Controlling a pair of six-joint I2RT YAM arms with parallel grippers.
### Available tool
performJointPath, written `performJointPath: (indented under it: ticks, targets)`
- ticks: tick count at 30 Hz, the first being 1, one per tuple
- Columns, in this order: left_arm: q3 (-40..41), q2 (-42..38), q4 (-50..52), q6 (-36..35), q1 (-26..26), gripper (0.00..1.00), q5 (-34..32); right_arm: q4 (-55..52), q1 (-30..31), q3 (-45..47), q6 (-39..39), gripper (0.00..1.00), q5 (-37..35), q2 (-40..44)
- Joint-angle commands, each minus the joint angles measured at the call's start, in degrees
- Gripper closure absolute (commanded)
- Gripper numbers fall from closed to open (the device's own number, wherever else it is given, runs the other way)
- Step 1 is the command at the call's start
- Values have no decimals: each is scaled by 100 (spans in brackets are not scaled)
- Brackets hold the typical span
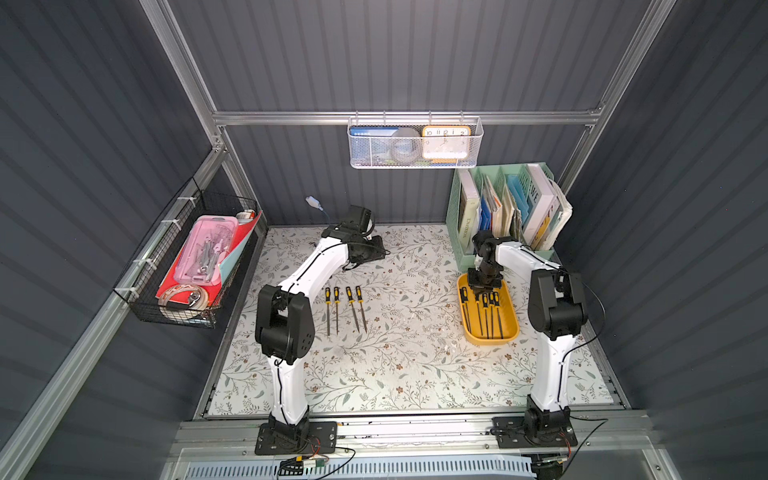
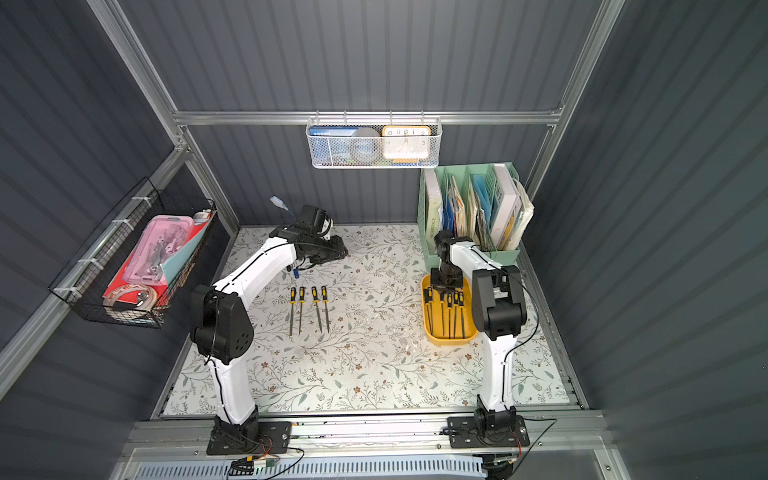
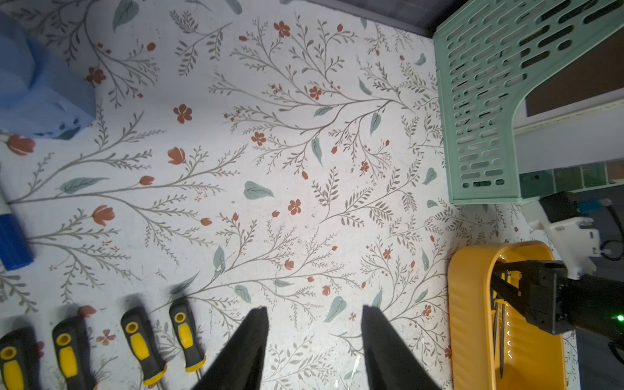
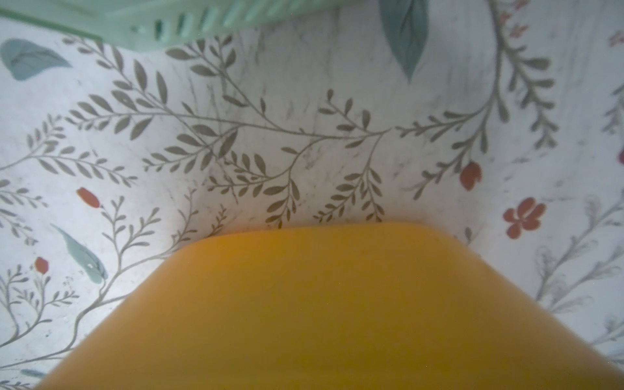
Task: Take the file tool out of the storage box
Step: Pick up the file tool from the storage box.
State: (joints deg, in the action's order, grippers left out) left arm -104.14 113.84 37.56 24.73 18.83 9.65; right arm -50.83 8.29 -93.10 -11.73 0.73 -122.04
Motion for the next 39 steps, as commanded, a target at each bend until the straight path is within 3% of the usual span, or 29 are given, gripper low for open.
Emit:
performJointPath:
  ticks: [1,13,19,24,35,39]
  targets:
    - [-254,48,187,-211,-2,50,136,36,-21,137,-104,100,334,-28]
    - [-163,-195,-1026,148,0,48,1849,282,-91,549,-199,100,900,2136]
    - [643,-623,-1651,350,32,45,2349,583,-91,607,-752,100,1710,3030]
    - [639,-620,-1709,155,303,41,2989,1395,21,1039,-1494,100,2185,3590]
    - [60,-382,-1502,14,1098,37,2727,2290,860,1357,-2162,100,1864,3696]
    - [24,-283,-1408,-35,1258,42,2687,2330,912,1258,-2286,100,1795,3647]
